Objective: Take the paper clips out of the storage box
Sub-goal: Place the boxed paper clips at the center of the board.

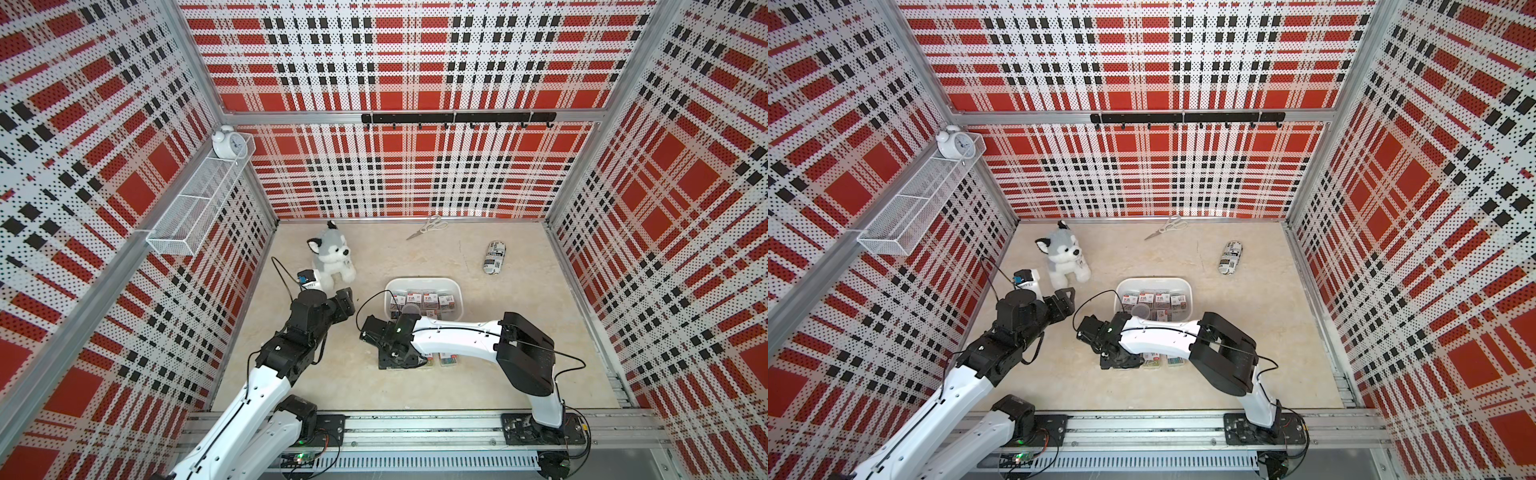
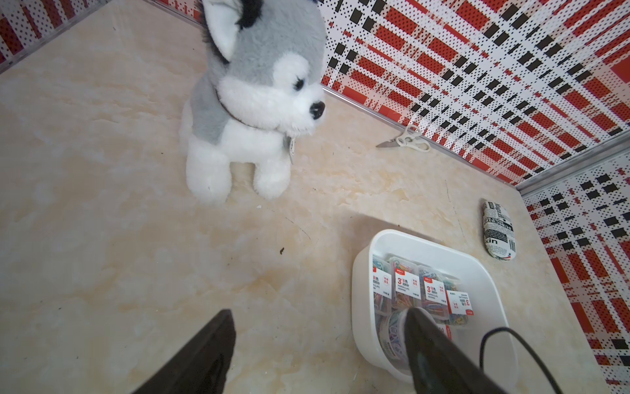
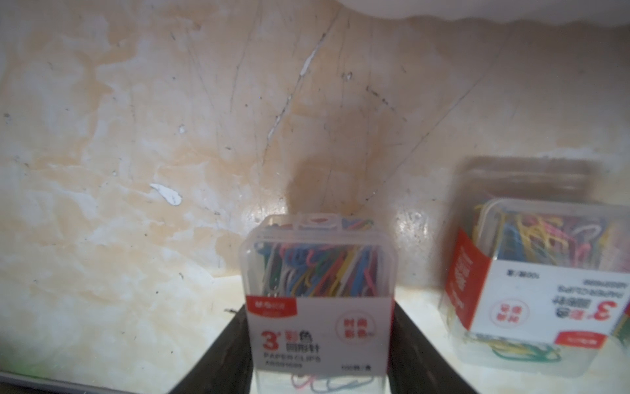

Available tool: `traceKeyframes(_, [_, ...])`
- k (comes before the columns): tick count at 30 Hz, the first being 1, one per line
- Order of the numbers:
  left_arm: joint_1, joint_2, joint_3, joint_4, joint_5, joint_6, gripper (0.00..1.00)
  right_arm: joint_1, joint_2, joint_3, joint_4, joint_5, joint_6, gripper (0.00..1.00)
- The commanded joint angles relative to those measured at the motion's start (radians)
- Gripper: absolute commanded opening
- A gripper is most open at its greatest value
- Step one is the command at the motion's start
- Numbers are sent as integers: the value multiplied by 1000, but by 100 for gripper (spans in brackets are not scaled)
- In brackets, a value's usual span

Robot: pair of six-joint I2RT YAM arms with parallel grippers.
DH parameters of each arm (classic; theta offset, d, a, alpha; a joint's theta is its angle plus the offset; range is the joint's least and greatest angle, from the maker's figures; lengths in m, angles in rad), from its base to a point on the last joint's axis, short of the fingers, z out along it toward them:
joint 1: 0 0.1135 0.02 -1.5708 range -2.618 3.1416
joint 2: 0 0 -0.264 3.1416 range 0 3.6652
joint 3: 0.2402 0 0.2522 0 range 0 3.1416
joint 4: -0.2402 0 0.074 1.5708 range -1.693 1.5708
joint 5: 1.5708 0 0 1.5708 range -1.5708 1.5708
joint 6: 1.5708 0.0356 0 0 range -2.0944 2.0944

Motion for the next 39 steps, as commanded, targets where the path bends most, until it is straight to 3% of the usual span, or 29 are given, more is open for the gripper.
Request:
traceKeyframes(1, [-2, -10, -8, 24, 7, 18, 80, -6, 20, -17, 11, 4, 11, 61])
traceKeyframes(39, [-2, -12, -7, 24, 10, 19, 80, -28, 56, -3, 26, 2, 1, 67])
